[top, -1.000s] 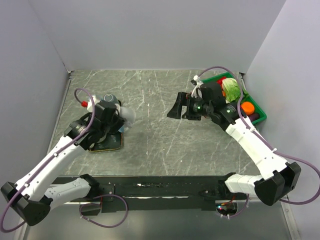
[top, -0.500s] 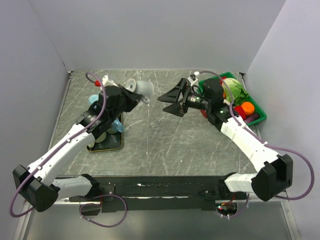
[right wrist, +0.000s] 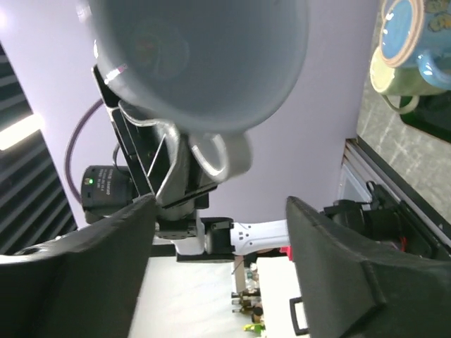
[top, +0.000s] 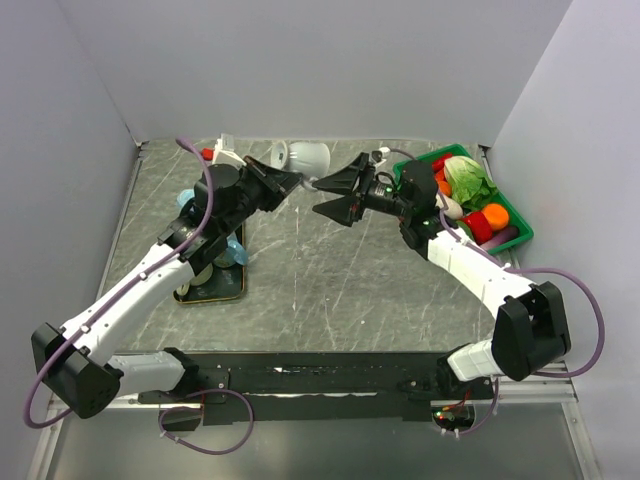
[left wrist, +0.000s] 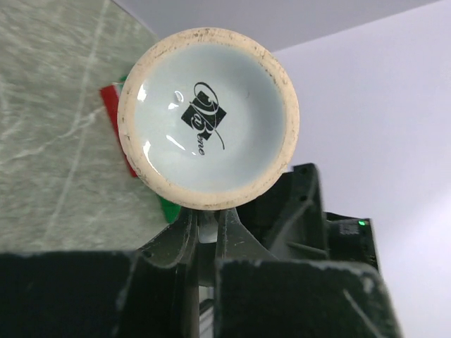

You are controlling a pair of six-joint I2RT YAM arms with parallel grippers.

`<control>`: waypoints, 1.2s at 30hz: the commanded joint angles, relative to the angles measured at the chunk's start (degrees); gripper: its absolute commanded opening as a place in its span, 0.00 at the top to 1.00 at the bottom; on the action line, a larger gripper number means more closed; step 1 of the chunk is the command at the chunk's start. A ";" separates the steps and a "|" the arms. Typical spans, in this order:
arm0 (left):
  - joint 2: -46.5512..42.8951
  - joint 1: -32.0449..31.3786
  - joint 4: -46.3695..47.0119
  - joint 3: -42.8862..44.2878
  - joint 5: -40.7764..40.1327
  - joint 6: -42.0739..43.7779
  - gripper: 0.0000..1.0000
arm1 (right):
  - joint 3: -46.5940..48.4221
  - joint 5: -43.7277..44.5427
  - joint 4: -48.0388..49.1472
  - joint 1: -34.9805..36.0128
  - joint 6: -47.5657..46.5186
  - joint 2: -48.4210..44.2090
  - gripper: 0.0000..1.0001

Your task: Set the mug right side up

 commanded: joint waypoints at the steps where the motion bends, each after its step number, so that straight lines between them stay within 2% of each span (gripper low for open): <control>1: -1.20 0.37 12.15 0.83 4.47 -5.11 0.99 | 1.82 -0.36 6.05 -1.04 1.31 -0.32 0.27; 5: -1.29 0.64 13.29 0.30 5.96 -6.08 0.99 | 2.35 -0.89 6.75 -1.92 1.23 0.30 0.37; 15: -1.21 0.73 16.54 -2.59 8.60 -11.70 0.99 | 5.86 0.69 5.52 -2.80 -2.82 0.91 0.39; 24: -0.15 0.64 20.14 -4.18 10.45 -14.60 0.99 | 8.41 2.01 2.89 -2.63 -4.66 1.97 0.48; 27: 0.11 0.55 20.94 -4.88 10.80 -15.22 0.99 | 8.41 2.27 2.80 -2.36 -4.57 2.32 0.54; 30: 0.46 0.46 21.38 -5.14 11.24 -15.31 0.99 | 8.50 2.45 2.71 -2.19 -4.31 2.76 0.62; 33: 0.38 -0.06 22.87 -5.93 11.33 -14.52 0.99 | 8.94 2.71 0.17 -2.36 -4.83 3.03 0.87; 34: 0.46 -0.15 22.18 -5.59 11.42 -14.26 0.99 | 9.11 2.89 -0.36 -2.54 -5.18 2.94 1.00; 36: 0.73 -0.15 20.77 -4.97 11.77 -12.68 0.95 | 9.90 3.41 -2.55 -2.45 -7.11 2.94 1.00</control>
